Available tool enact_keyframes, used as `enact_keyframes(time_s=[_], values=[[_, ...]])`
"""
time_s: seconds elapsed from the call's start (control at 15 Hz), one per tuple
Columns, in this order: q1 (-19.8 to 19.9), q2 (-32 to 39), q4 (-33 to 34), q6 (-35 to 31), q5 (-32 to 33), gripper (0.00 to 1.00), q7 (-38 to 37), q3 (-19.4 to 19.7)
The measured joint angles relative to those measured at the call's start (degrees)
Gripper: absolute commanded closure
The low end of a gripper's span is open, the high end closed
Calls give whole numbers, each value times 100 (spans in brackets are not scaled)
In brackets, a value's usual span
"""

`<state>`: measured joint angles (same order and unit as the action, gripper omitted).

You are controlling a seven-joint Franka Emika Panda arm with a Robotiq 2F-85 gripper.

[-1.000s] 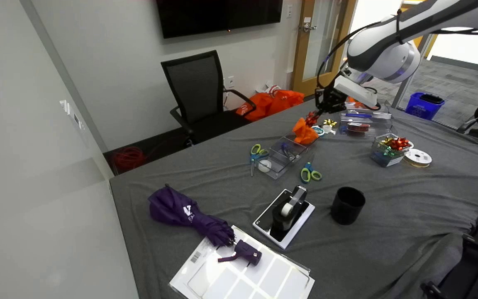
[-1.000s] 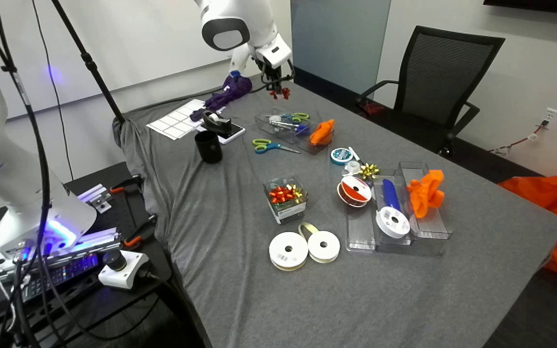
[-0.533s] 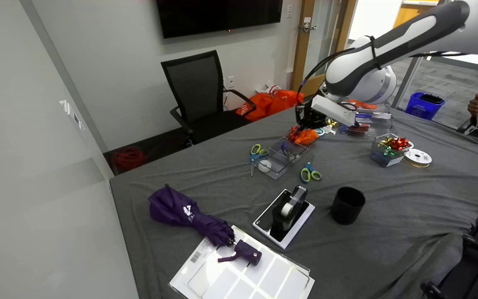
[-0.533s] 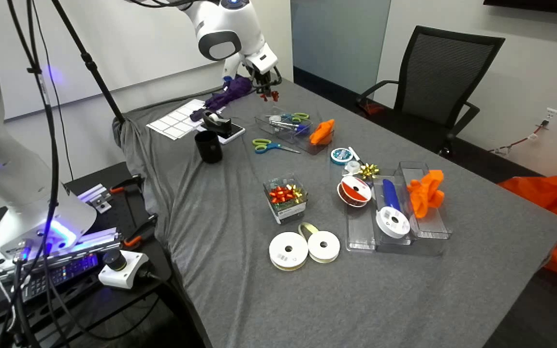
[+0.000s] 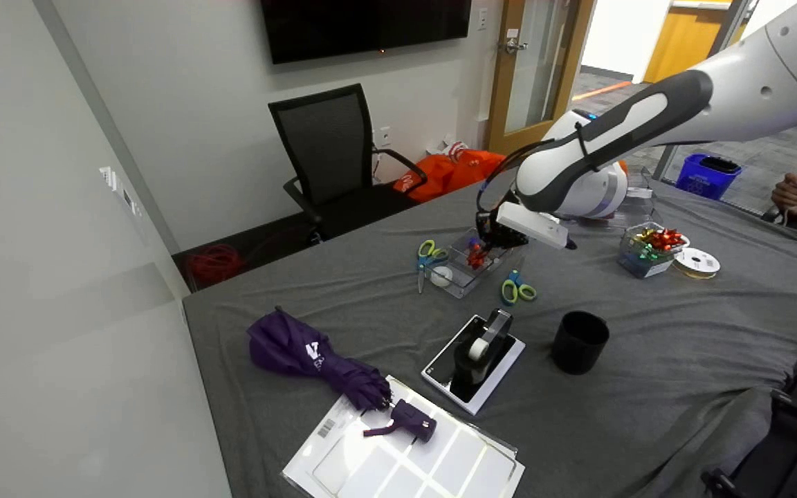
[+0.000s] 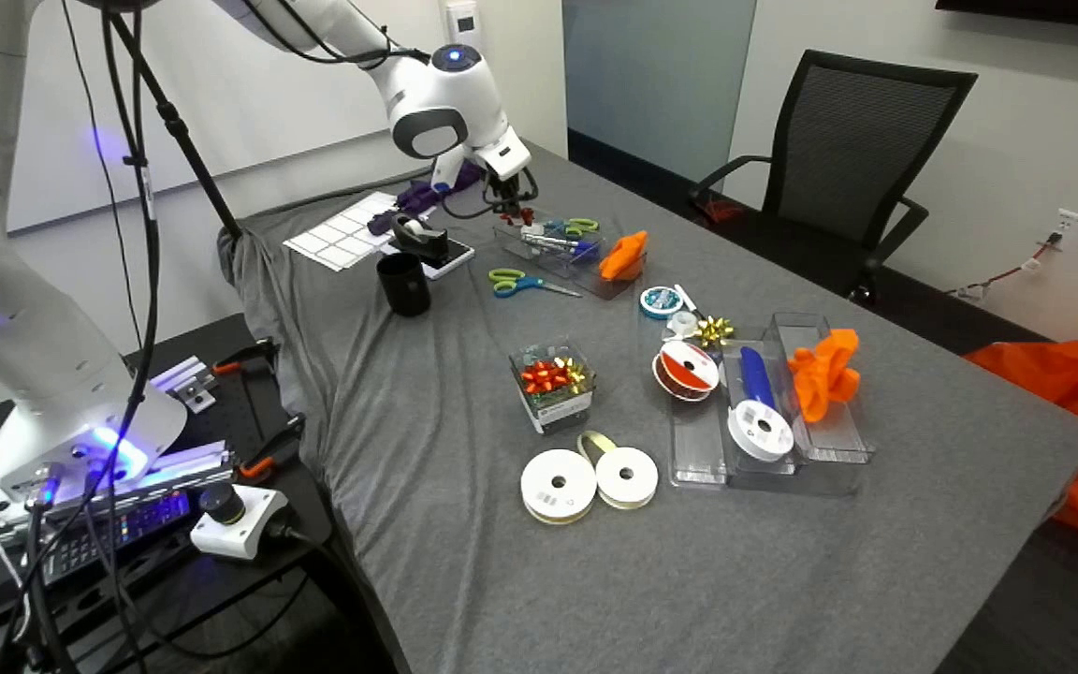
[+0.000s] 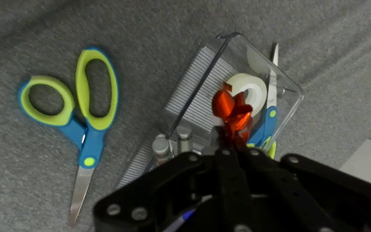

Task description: Move the bow to the container on the left side

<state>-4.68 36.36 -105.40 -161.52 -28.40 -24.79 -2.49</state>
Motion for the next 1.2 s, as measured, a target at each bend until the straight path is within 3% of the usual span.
enact_keyframes(time_s=[0.07,0.13,0.27,0.87,1.2], values=[[0,98,48,-52,0,100,-12,-22],[-1,191,109,-78,-1,73,-36,-41],[0,345,218,-83,-2,68,-81,-69],[173,409,302,-97,-3,3,210,-287],[389,59,12,-96,69,0,794,-382]])
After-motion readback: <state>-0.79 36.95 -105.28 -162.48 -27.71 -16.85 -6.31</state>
